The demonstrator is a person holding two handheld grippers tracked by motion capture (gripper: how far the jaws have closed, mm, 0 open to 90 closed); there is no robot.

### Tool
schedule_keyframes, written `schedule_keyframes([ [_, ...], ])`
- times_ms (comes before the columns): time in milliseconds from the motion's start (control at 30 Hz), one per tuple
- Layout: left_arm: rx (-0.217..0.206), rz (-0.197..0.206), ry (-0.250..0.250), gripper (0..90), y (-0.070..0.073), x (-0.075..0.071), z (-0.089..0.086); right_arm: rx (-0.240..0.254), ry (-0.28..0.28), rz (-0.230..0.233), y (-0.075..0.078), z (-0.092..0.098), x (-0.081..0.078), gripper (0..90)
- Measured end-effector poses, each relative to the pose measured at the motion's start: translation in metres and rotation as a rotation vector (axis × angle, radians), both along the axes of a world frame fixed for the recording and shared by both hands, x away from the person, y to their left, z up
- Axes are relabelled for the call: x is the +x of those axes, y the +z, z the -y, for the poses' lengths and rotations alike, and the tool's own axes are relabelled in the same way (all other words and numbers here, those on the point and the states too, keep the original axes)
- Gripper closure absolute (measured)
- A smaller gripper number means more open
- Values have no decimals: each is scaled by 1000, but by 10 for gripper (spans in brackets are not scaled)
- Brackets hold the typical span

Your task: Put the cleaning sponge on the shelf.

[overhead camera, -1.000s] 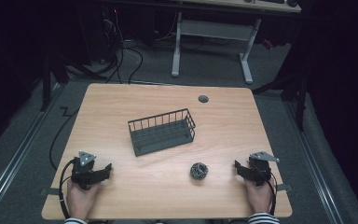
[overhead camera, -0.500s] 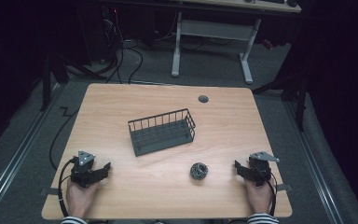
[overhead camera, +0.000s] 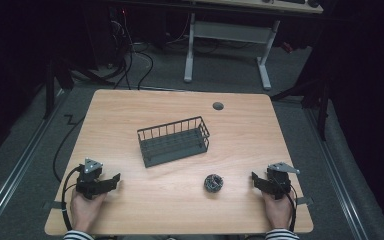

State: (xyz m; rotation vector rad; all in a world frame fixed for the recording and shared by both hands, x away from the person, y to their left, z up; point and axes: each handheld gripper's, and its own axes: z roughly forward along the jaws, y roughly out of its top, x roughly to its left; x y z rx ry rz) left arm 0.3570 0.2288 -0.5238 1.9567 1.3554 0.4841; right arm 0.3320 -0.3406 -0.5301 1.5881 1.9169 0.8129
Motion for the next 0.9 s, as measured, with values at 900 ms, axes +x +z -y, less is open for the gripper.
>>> schedule_keyframes([
  [900,-146,56,-117,242,62,30,21,-1,0,2,0,0,0,343],
])
